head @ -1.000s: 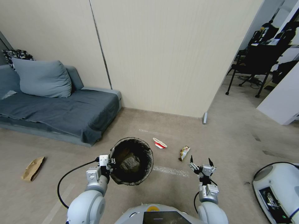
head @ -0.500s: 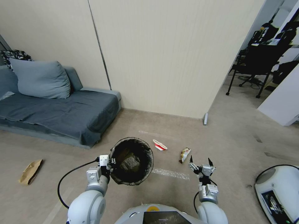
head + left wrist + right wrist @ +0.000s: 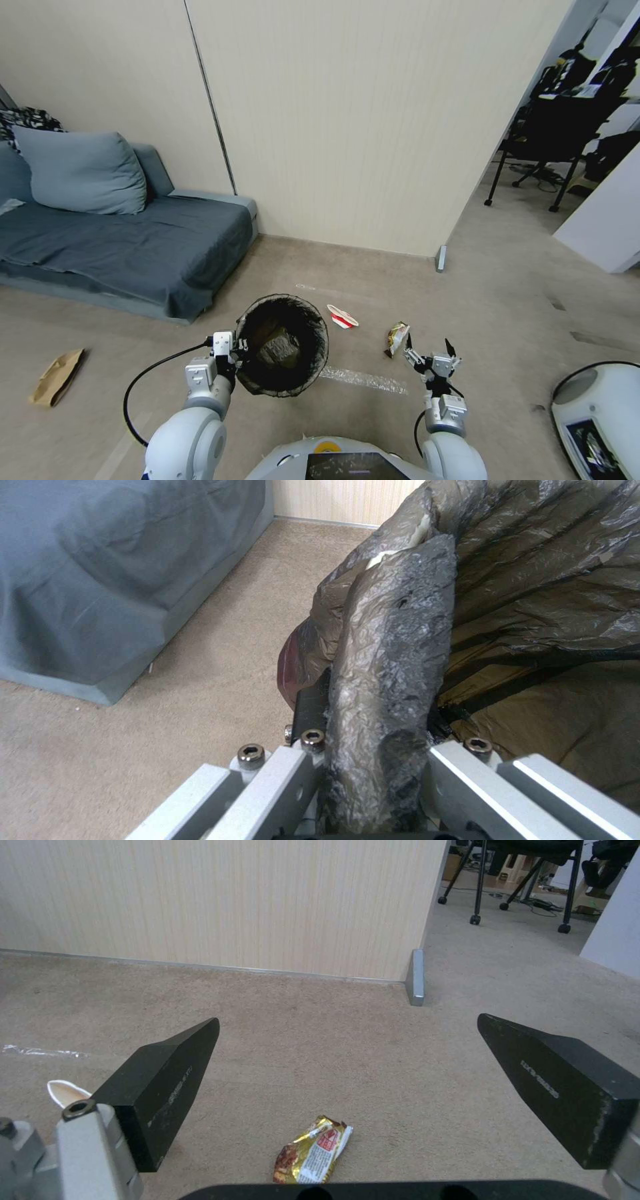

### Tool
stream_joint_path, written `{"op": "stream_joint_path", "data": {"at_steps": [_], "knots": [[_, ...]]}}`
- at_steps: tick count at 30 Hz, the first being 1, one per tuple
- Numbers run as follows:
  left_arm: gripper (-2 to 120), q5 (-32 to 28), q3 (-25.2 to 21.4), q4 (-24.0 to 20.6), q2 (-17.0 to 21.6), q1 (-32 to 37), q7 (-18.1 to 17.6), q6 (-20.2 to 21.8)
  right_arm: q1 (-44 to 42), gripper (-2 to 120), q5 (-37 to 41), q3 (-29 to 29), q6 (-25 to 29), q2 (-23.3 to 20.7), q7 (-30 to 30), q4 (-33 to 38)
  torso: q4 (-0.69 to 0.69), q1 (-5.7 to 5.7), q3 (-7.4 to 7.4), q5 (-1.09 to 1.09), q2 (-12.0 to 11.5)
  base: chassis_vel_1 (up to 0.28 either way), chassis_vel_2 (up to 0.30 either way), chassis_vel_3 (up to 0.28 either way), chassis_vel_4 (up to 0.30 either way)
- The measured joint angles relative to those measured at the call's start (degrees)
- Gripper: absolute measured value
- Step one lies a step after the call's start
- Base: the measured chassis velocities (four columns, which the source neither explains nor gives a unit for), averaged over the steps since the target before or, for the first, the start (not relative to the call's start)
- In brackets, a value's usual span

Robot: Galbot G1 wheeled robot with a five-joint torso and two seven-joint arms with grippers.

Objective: Pick up the trash bin, then pick up the garbage from the floor and place it into the trash bin.

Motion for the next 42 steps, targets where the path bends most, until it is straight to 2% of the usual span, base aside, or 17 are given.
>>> {"op": "stream_joint_path", "data": {"at_steps": [13,19,22,32,37,42], "knots": [[2,-0.12,-0.11,-0.09,0.09,0.15,0.14,-0.03,0.99,100,0.5,-0.16,-0.16,0.0,-0.07,-0.94,0.0,0.0,0.0,0.0,0.0,-0.032,0.038,0.035,-0.036],[2,-0.13,-0.24,-0.55,0.09,0.32,0.15,-0.05,6.83,100,0.16,0.82,-3.36,0.0,-4.12,-4.42,0.0,0.0,0.0,0.0,0.0,0.0,0.0,0.0,0.0],[2,-0.21,-0.55,-0.89,0.12,0.41,0.14,-0.05,10.14,100,0.06,0.64,-5.66,-0.23,-5.68,-6.04,0.0,0.0,0.0,0.01,0.0,0.0,0.0,0.0,0.0],[2,-0.6,-1.4,-1.84,0.1,0.51,-0.04,0.0,19.4,100,4.75,-1.88,-13.33,-6.1,-6.66,-11.73,0.01,0.0,0.0,0.0,0.0,0.0,0.0,0.0,0.0],[2,-0.66,-1.38,-1.86,-0.02,0.39,-0.08,0.09,22.18,100,8.38,-2.27,-19.15,-7.11,-3.97,-14.27,0.0,0.0,0.0,0.0,0.0,0.0,0.0,0.0,0.0],[2,-0.76,-1.35,-1.87,-0.02,0.2,-0.1,0.14,23.94,100,11.76,-2.47,-22.6,-7.31,-1.18,-16.26,0.0,0.0,0.0,0.0,0.0,0.0,0.0,0.0,0.0]]}}
